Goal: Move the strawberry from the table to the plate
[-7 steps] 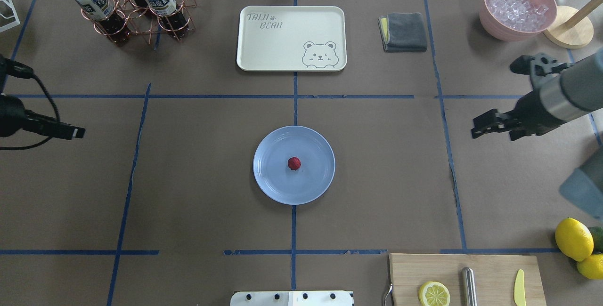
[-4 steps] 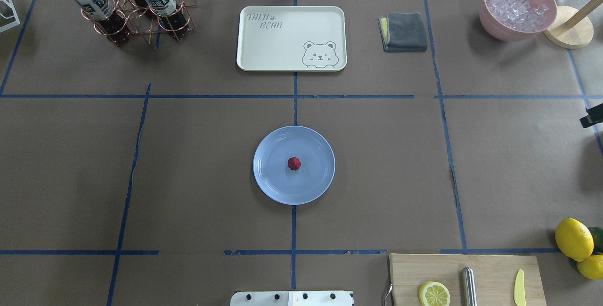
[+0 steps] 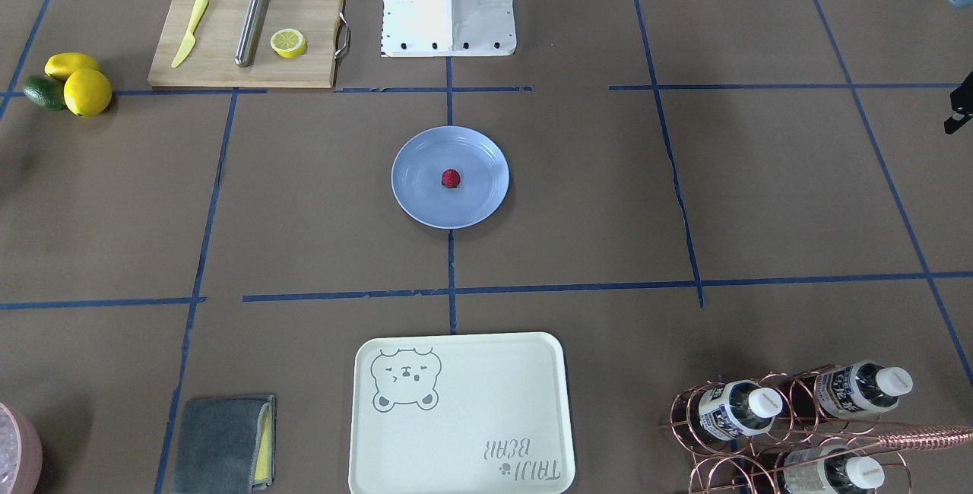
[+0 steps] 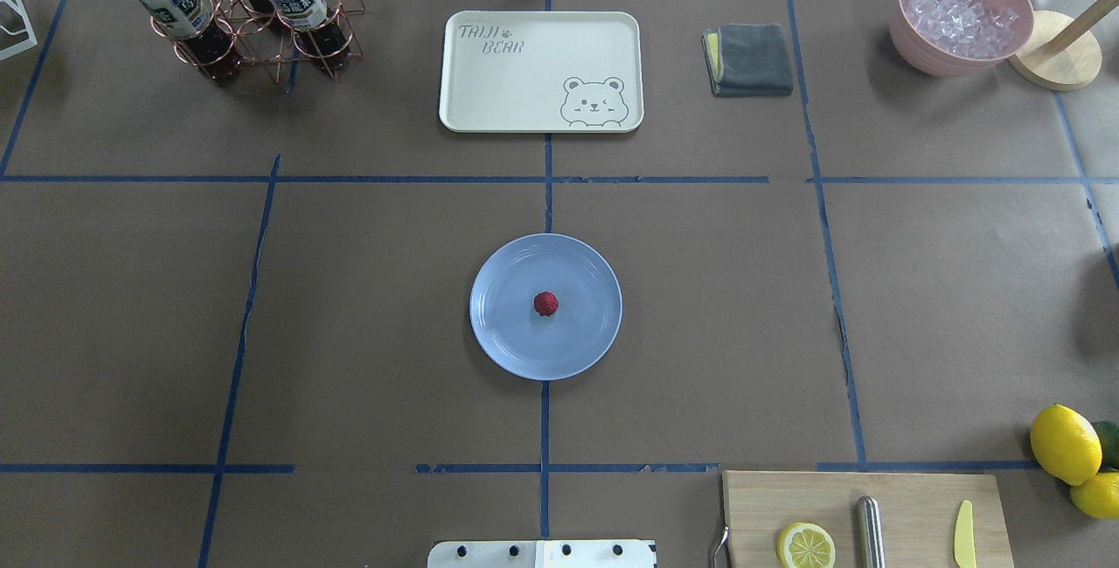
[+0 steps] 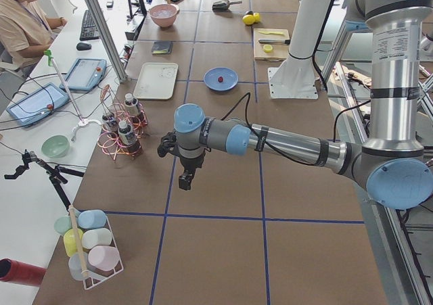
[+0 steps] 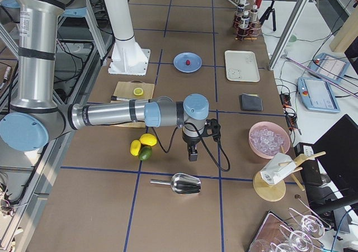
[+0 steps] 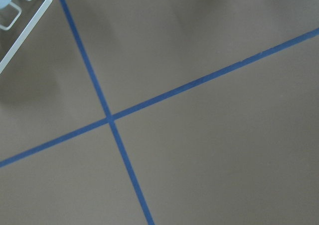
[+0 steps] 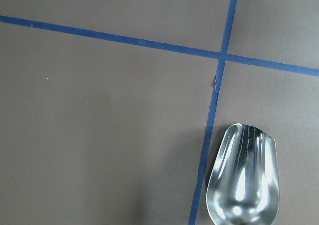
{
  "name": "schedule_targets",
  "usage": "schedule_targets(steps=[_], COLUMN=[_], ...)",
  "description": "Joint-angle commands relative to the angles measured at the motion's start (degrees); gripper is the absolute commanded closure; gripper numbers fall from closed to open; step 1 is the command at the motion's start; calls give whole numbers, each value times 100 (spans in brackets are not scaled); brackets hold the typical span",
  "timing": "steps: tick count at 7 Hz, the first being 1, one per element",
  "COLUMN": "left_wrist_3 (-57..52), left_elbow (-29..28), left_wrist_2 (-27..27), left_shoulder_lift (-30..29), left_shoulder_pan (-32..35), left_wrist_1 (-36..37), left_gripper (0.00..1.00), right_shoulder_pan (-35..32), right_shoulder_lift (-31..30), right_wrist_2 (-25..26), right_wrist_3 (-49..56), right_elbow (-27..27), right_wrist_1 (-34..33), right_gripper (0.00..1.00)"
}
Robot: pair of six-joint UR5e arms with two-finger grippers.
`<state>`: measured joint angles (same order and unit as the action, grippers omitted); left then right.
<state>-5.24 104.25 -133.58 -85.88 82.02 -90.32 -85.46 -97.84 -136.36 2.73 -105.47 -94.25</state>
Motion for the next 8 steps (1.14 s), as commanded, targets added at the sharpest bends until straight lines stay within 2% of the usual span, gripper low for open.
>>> schedule_targets(steps=[1, 3, 5, 8], left_wrist_3=[-38, -38, -21, -47], left_elbow=[-273, -177, -194, -159], left_wrist_2=[-353, -362, -912, -846], left_shoulder_lift=[1, 10, 19, 27], left_shoulder_pan=[16, 25, 25, 34], left_wrist_1=[67, 67, 67, 67], left_gripper=[0, 0, 0, 0], right_shoulder_pan=[-32, -32, -32, -32], right_shoulder_lift=[-24, -24, -24, -24], right_wrist_2=[-101, -101, -223, -251], right_wrist_3=[-9, -27, -410, -580], right_elbow=[9, 9, -17, -35], right_wrist_1=[-23, -32, 3, 47], right_gripper=[0, 0, 0, 0])
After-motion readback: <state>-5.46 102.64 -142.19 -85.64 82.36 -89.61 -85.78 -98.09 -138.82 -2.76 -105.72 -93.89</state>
